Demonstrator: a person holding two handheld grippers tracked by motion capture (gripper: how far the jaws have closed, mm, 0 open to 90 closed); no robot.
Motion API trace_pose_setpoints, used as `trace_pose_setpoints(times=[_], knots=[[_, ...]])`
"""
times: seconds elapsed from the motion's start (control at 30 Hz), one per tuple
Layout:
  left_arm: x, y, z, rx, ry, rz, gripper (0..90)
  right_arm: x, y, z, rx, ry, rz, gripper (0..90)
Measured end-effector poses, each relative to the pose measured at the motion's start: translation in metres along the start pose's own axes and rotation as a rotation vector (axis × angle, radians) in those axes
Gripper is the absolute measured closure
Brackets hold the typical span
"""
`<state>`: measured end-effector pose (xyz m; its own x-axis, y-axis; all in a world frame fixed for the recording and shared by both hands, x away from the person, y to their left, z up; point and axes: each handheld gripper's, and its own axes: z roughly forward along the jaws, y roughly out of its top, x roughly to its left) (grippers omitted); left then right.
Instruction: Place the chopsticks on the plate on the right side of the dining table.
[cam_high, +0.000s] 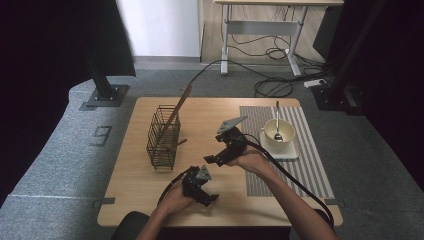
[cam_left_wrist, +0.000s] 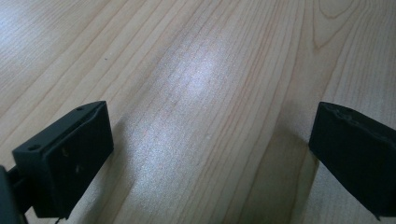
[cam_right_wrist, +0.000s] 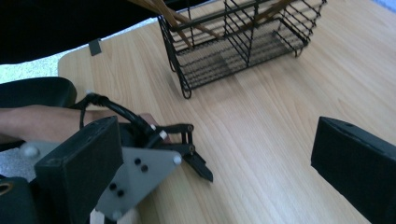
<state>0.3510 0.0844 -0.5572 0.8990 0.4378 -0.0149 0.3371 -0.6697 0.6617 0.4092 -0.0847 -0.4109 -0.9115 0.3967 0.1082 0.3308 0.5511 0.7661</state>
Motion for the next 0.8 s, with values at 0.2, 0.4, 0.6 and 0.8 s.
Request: trace_pose_setpoints(times=[0.2,0.4,0.6,0.8], knots=[[0.000,0.000,0.000,0.004,0.000,0.001,0.0,0.002,0.011,0.005,-0.008,0.014,-0.010,10.0],[0.000,0.000,0.000,0.003,-0.004,0.001,0.0,0.005,0.026,0.010,-0.011,0.027,-0.015,15.5],[0.000,0.000,0.000,0.004,-0.003,0.002,0.0,0.010,0.039,0.014,-0.012,0.039,-0.037,24.1],[0.000,0.000,0.000,0.002,-0.003,0.000,0.0,0.014,0.049,0.018,-0.016,0.059,-0.047,29.7]])
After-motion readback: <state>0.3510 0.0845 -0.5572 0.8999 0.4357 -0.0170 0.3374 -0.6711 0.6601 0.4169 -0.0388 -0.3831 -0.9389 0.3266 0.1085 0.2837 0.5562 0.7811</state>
